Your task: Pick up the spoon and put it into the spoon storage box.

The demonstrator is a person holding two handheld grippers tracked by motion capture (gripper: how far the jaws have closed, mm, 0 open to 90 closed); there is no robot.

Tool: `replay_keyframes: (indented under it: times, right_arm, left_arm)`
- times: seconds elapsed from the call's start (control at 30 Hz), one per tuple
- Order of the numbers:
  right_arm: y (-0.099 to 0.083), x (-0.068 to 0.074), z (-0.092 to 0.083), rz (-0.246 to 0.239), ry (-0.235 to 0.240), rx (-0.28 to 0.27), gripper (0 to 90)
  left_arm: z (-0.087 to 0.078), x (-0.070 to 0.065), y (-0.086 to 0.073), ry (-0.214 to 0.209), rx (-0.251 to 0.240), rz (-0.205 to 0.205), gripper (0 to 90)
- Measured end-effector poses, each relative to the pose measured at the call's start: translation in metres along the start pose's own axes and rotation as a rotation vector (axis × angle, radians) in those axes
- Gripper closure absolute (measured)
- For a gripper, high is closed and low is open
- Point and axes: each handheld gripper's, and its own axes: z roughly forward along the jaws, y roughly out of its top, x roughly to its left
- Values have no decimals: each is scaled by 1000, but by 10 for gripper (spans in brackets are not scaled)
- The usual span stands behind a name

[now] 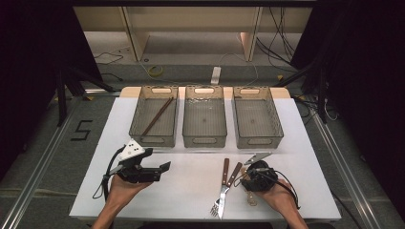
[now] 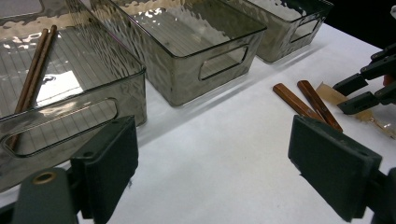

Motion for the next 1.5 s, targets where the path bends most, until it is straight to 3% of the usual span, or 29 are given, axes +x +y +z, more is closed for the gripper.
replay_keyframes:
  times: [0.4,0.7,1.13,1.5]
  right_arm:
    - [0,-5,-1,22,-18,9,739]
    - [0,-7,-3,21,-18,15,757]
    - [1,-12,-21,13,-16,-96,764]
    - [5,-23,-34,56,10,-220,766]
  left_arm:
    - [0,-1,0,-2,4,10,158]
    - [0,-1,0,2,0,6,158]
    - [-2,0,1,8,-19,12,158]
    - [-4,0,1,7,-47,11,158]
